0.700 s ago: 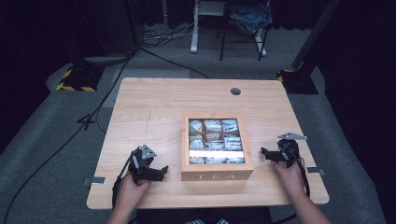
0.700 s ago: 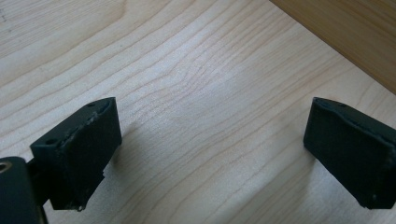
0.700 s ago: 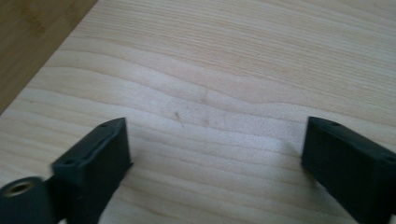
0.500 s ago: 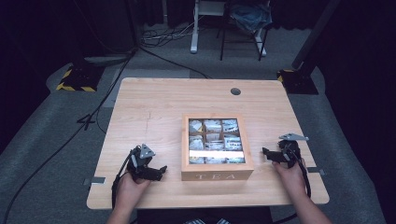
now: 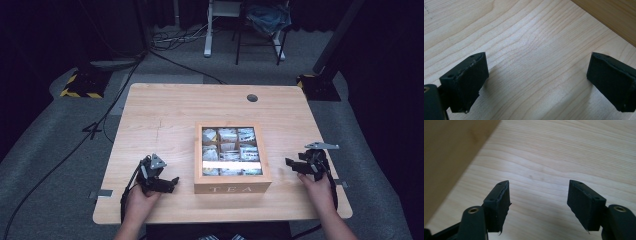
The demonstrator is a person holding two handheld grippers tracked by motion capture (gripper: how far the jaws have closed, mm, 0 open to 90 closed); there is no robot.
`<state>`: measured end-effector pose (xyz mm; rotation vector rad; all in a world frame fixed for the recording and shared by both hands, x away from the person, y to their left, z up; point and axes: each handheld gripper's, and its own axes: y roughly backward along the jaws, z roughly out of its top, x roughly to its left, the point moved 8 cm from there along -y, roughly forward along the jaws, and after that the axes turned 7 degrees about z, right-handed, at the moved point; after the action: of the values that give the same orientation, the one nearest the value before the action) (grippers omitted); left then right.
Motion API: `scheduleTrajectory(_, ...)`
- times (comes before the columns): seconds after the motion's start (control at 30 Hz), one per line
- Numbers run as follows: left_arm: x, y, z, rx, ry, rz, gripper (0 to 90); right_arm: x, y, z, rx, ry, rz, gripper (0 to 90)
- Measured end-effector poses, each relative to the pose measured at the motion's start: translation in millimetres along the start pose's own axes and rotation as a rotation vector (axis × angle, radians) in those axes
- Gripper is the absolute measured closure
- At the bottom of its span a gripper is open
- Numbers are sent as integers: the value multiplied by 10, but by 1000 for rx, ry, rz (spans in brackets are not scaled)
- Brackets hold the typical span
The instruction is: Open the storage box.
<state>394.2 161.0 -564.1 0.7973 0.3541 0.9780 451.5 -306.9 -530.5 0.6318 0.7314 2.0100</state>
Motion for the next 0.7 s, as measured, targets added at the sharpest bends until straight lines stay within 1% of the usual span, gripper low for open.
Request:
scheduleTrajectory(0.03, 0, 0, 0, 0, 0, 0, 44, 0, 0, 0, 0, 0, 0, 348)
scheduleTrajectory(0.07, 0, 0, 0, 0, 0, 2, 44, 95, 63, 36, -5, 5, 28, 350)
scheduleTrajectory(0.1, 0, 0, 0, 0, 0, 2, 45, 95, 63, 36, -5, 5, 28, 350)
scheduleTrajectory(0.13, 0, 2, 0, 3, 1, 2, 44, 190, 131, 84, -18, 27, 42, 351)
scheduleTrajectory(0.2, -1, 1, 0, 3, 1, 2, 44, 279, 176, 120, -28, 41, 58, 352)
scheduleTrajectory(0.23, 0, 1, 0, 3, 1, 2, 44, 279, 176, 120, -28, 41, 58, 352)
scheduleTrajectory(0.27, -1, 1, 0, 2, 1, 2, 44, 381, 224, 154, -31, 61, 83, 361)
scheduleTrajectory(0.3, -1, 1, 0, 2, 1, 2, 45, 381, 224, 154, -31, 61, 83, 361)
scheduleTrajectory(0.33, -1, 1, 0, 2, 1, 2, 45, 473, 274, 182, -28, 74, 113, 367)
scheduleTrajectory(0.37, -1, 1, 0, 2, 1, 2, 44, 473, 274, 182, -28, 74, 113, 367)
scheduleTrajectory(0.4, -1, 1, 0, 2, 1, 2, 44, 535, 323, 210, -28, 84, 124, 368)
scheduleTrajectory(0.43, -1, 1, 0, 2, 1, 2, 44, 535, 323, 210, -28, 84, 124, 368)
scheduleTrajectory(0.47, -1, 1, 0, 2, 1, 2, 44, 605, 379, 240, -30, 97, 145, 368)
scheduleTrajectory(0.5, -1, 1, 0, 2, 1, 2, 44, 605, 379, 240, -30, 97, 145, 368)
scheduleTrajectory(0.53, 0, 1, 0, 2, 1, 2, 44, 637, 400, 251, -32, 99, 151, 369)
scheduleTrajectory(0.57, -1, 1, 0, 2, 1, 2, 44, 739, 459, 285, -38, 107, 187, 369)
scheduleTrajectory(0.6, -1, 1, 0, 2, 1, 2, 44, 789, 482, 301, -44, 108, 207, 368)
scheduleTrajectory(0.63, -1, 1, 0, 2, 1, 2, 45, 789, 482, 301, -44, 108, 207, 368)
scheduleTrajectory(0.67, 0, 1, 0, 2, 1, 2, 44, 879, 516, 325, -50, 119, 232, 366)
scheduleTrajectory(0.7, 0, 1, 0, 2, 1, 2, 45, 910, 526, 331, -51, 126, 237, 365)
